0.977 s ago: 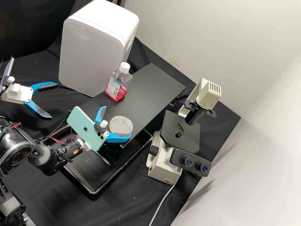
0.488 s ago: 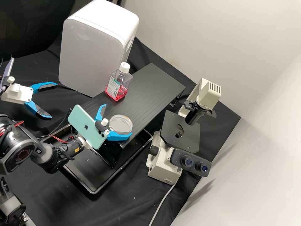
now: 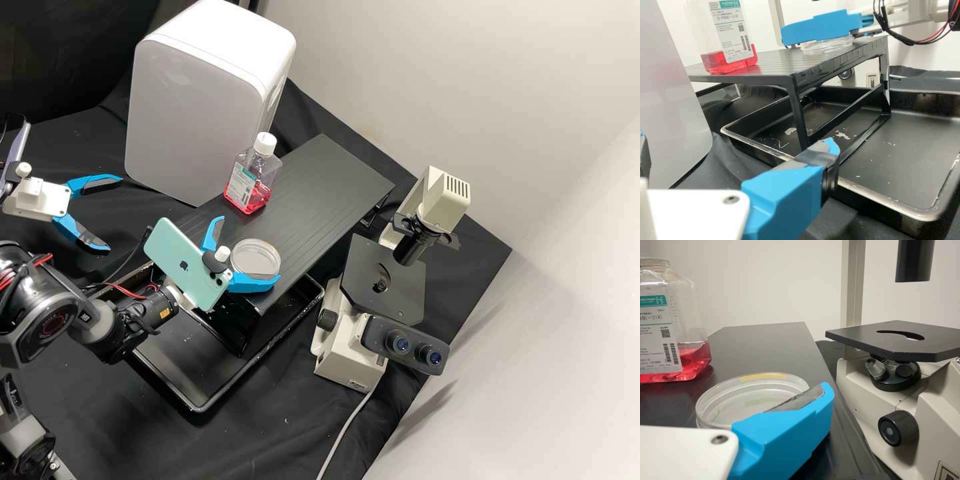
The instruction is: Remove the lid from the petri dish
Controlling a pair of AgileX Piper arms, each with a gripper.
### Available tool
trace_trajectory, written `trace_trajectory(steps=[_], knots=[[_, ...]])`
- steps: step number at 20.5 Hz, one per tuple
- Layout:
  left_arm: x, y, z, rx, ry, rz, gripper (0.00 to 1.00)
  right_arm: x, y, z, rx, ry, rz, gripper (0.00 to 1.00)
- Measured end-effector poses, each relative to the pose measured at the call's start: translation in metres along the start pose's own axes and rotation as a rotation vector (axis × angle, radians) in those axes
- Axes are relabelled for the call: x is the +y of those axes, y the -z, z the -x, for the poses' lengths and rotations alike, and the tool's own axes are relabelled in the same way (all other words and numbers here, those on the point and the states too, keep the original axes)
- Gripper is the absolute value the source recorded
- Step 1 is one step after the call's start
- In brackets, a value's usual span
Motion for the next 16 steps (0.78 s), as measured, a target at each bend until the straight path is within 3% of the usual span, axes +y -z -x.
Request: trace_trajectory(steps=[4, 8, 16], knots=[[0.0, 0.0, 0.0, 0.0, 0.0, 0.0, 1.0, 0.003, 0.0, 0.0, 0.001, -0.014, 0.024, 1.0], [0.0, 0.0, 0.0, 0.0, 0.0, 0.0, 1.0, 0.011, -0.002, 0.001, -0.006, -0.044, 0.024, 1.0], [-0.0002, -0.002, 0.0, -0.003, 0.0, 0.001, 1.0, 0.012, -0.003, 0.001, -0.011, -0.048, 0.025, 1.0]])
